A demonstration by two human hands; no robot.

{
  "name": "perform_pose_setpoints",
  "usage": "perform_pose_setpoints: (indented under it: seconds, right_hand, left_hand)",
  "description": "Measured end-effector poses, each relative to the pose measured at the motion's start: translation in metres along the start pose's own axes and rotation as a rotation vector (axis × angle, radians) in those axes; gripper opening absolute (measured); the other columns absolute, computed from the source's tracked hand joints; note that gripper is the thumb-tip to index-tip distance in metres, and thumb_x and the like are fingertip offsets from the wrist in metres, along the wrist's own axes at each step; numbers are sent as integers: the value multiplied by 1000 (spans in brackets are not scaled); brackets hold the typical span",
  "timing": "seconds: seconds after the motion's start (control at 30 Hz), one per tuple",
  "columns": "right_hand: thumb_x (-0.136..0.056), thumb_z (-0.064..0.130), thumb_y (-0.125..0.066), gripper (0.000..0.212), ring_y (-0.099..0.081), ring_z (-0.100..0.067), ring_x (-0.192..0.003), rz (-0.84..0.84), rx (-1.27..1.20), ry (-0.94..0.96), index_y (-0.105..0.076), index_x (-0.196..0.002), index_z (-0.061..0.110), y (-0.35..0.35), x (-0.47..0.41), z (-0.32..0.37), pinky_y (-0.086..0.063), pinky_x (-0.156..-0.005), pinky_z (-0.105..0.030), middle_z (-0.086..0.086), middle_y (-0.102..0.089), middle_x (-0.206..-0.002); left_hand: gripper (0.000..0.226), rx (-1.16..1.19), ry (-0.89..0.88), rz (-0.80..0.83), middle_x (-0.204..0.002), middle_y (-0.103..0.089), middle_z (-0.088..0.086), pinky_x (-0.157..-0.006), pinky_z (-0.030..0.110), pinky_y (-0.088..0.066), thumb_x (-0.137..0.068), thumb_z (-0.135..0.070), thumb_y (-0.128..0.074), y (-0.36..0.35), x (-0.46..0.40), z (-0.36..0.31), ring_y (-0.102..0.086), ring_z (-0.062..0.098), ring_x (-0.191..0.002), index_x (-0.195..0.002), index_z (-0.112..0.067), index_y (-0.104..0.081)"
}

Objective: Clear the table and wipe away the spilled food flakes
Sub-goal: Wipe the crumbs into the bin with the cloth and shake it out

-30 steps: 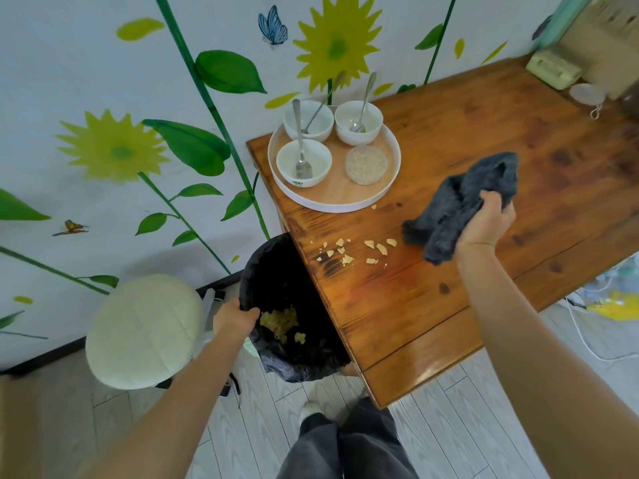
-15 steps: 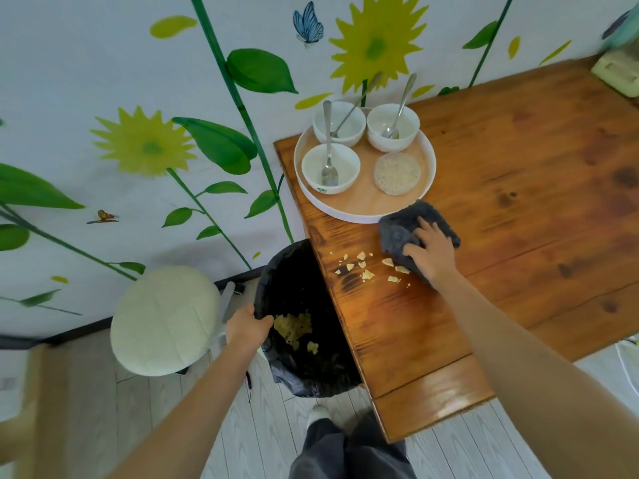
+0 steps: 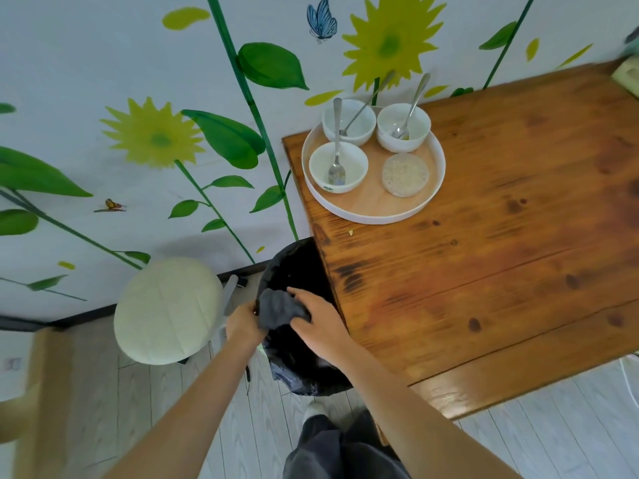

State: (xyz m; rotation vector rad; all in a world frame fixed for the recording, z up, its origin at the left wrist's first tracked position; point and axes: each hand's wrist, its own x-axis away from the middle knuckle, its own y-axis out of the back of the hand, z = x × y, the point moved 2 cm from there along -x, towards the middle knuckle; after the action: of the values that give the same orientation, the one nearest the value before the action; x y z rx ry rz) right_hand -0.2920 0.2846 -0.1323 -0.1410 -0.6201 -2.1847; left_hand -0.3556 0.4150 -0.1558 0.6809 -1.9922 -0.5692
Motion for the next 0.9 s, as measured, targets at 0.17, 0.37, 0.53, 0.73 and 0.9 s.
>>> perform_pose_setpoints:
  seconds: [0.17,0.37,0.53,0.73,0.9]
  right_hand:
    - [-86,0,-46,19,-55,-23,-79,-182,-438,-156,-58,-99,4,41,8,19,-47,-71,-38,-15,-61,-88]
    - [-87,-6,-40,27,-59,0,-45,-524,-793,-192,-53,-75,14,117,39,27,-43,-41,-13,11,-61,-48]
    - [-85,1,-43,22,-57,-6,-54,-934,-734,-302,-55,-77,17,159,85,-4,-41,-52,-21,6,-60,-63]
    - [-85,10,-55,33,-53,-30,-109,-602,82,-411,-52,-117,4,140,23,-40,-39,-85,-34,-16,-58,-118]
    - [-83,18,-59,59,-31,-26,-138,-431,403,-255,-40,-137,7,96,-39,-45,-32,-111,-40,-10,-40,-146]
  left_hand:
    - [4,-5,-57,0,-81,-59,10,-68,28,-39,-84,-11,-58,0,7,-2,-53,24,-77,-83,-13,-55]
    - [4,2,-78,28,-67,-54,3,-57,26,-36,-85,-13,-58,-1,7,-2,-52,23,-75,-85,-13,-53]
    - [16,-25,-69,31,-58,-47,-2,-46,24,-30,-85,-16,-57,1,6,-2,-49,19,-62,-71,-15,-49]
    - [32,-67,-85,28,-56,-44,-2,-46,24,-27,-85,-15,-56,0,5,-3,-41,11,-52,-59,-20,-38]
    - [29,-86,-88,28,-57,-45,-4,-46,21,-28,-86,-17,-56,2,6,-5,-41,7,-52,-61,-22,-41]
